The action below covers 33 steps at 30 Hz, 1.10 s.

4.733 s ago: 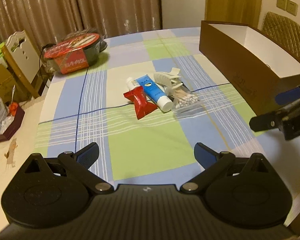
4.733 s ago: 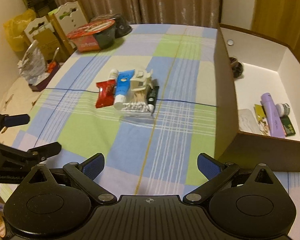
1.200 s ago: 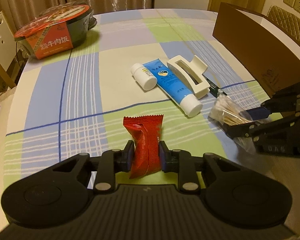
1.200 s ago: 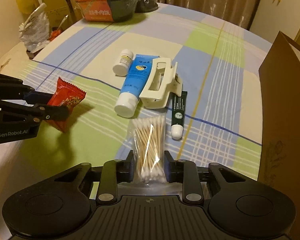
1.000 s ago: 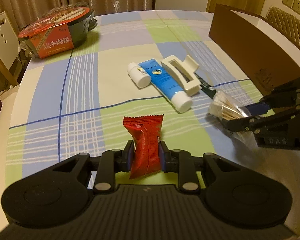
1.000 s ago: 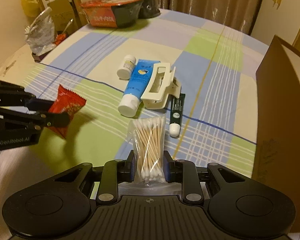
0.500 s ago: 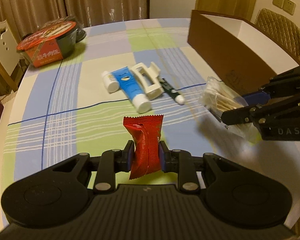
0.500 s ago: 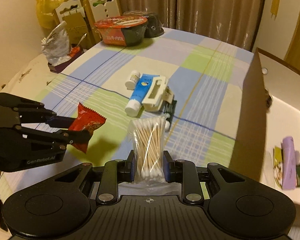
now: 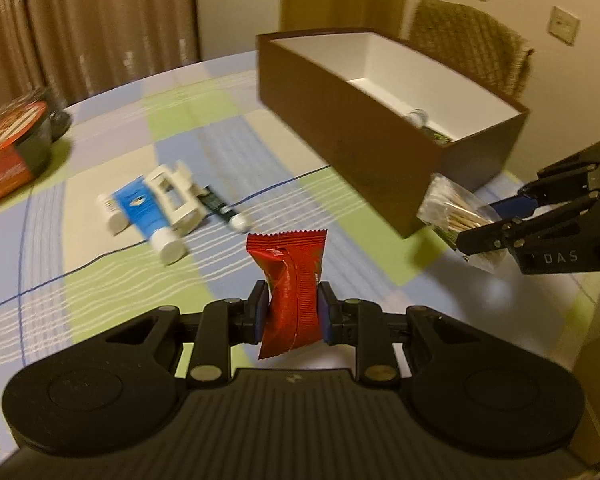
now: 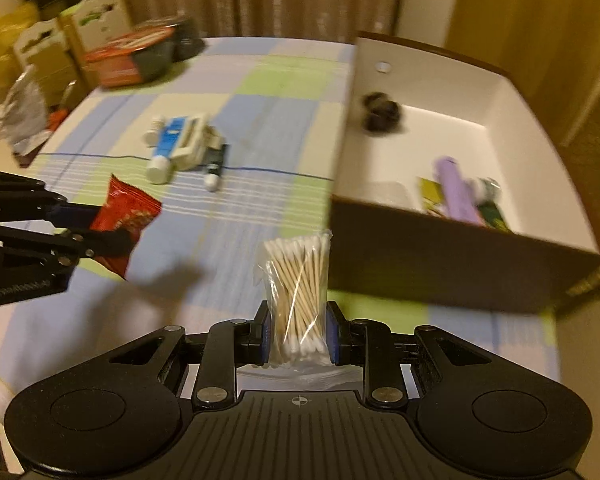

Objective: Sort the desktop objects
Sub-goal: 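Carry the red packet and swab bag over the brown box with both tools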

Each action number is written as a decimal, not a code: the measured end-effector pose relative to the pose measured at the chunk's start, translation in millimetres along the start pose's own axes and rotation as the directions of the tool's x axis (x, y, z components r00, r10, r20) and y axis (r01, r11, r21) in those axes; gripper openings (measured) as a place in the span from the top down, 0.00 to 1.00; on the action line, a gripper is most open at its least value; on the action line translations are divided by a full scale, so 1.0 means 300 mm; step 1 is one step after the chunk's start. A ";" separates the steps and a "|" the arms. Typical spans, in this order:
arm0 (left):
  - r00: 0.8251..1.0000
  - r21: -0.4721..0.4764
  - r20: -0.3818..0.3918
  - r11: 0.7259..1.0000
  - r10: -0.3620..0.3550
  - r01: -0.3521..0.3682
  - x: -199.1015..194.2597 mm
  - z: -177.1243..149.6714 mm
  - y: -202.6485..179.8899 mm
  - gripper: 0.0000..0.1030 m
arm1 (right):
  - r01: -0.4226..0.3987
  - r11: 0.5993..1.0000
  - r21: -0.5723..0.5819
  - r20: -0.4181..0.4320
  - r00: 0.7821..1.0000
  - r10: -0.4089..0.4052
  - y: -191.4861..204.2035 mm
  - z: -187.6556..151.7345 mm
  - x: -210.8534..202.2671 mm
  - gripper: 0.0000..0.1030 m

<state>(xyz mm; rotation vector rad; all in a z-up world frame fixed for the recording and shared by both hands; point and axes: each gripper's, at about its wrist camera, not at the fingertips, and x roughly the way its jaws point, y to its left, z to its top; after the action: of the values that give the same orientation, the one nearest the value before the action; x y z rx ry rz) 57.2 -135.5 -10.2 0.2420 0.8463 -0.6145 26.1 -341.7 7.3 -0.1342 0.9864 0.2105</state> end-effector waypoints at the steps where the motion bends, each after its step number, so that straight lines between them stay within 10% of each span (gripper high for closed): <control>1: 1.000 0.007 0.006 1.000 -0.012 0.012 -0.003 0.005 -0.009 0.79 | 0.015 1.000 0.014 0.002 1.000 -0.015 -0.010 -0.007 -0.015 0.75; 14: 0.991 0.098 0.073 0.990 -0.113 0.106 -0.043 0.086 -0.133 0.79 | 0.090 0.991 0.095 0.087 0.991 -0.098 -0.092 -0.035 -0.208 0.75; 33: 0.991 0.070 0.137 0.997 0.001 -0.011 0.077 0.405 -0.362 0.79 | 0.005 0.999 0.046 0.234 0.972 -0.016 -0.501 0.187 -0.197 0.75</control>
<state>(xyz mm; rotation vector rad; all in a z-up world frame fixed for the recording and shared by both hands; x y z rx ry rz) 80.2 -284.7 55.2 0.2636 0.6925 -0.6484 75.7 -482.8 89.9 -0.0711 0.7543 0.1895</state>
